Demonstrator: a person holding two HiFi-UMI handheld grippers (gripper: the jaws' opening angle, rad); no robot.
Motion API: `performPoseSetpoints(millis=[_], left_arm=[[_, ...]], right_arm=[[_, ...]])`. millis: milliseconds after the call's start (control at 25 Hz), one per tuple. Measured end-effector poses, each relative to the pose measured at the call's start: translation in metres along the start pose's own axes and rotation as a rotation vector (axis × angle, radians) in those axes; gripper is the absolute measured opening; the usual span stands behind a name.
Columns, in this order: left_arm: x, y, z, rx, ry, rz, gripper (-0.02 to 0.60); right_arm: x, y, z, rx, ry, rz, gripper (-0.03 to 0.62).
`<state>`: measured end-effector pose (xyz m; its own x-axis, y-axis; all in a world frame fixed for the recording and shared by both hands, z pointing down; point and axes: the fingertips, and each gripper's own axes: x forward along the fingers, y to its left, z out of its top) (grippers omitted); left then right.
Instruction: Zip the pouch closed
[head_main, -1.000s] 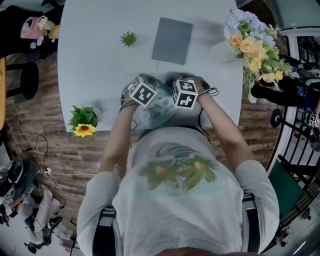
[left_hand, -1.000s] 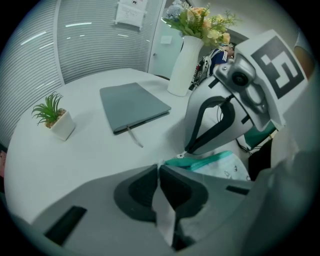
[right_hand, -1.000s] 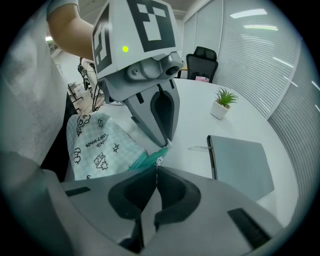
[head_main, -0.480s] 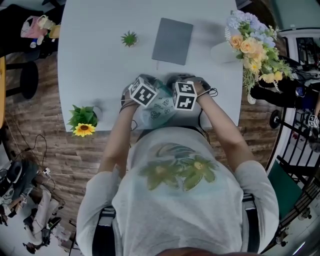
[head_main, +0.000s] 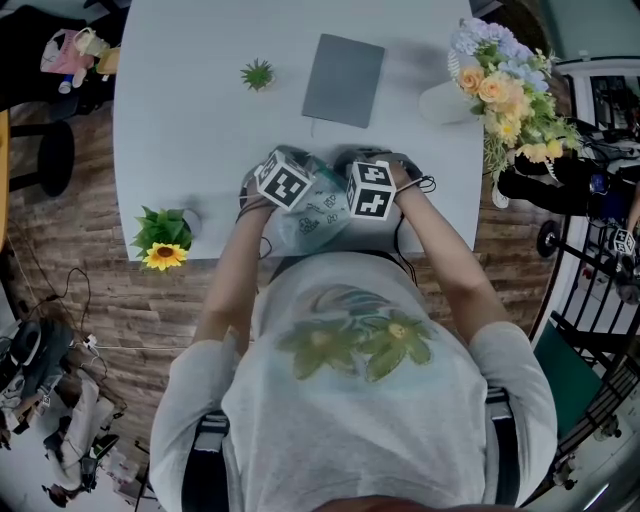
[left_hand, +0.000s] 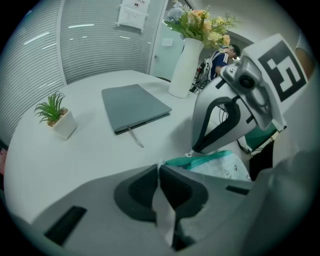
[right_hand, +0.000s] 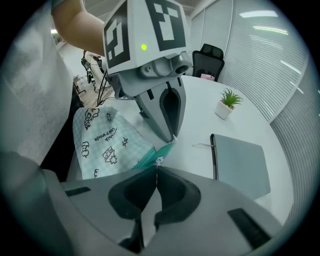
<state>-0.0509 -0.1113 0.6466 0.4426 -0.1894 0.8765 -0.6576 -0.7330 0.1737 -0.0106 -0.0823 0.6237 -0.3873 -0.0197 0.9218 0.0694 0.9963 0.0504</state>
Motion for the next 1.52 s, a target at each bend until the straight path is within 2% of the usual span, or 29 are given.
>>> performPoseSetpoints(millis=[440,1520], left_arm=[[0.000,0.000,0.000,0.001,-0.006,0.016,0.023],[0.000,0.000,-0.001,-0.009,-0.021,0.034,0.023]], right_arm=[[-0.003,0.003,-0.002,0.001,0.002,-0.019,0.018],[-0.007,0.015,-0.017,0.032,0.040,-0.003,0.018]])
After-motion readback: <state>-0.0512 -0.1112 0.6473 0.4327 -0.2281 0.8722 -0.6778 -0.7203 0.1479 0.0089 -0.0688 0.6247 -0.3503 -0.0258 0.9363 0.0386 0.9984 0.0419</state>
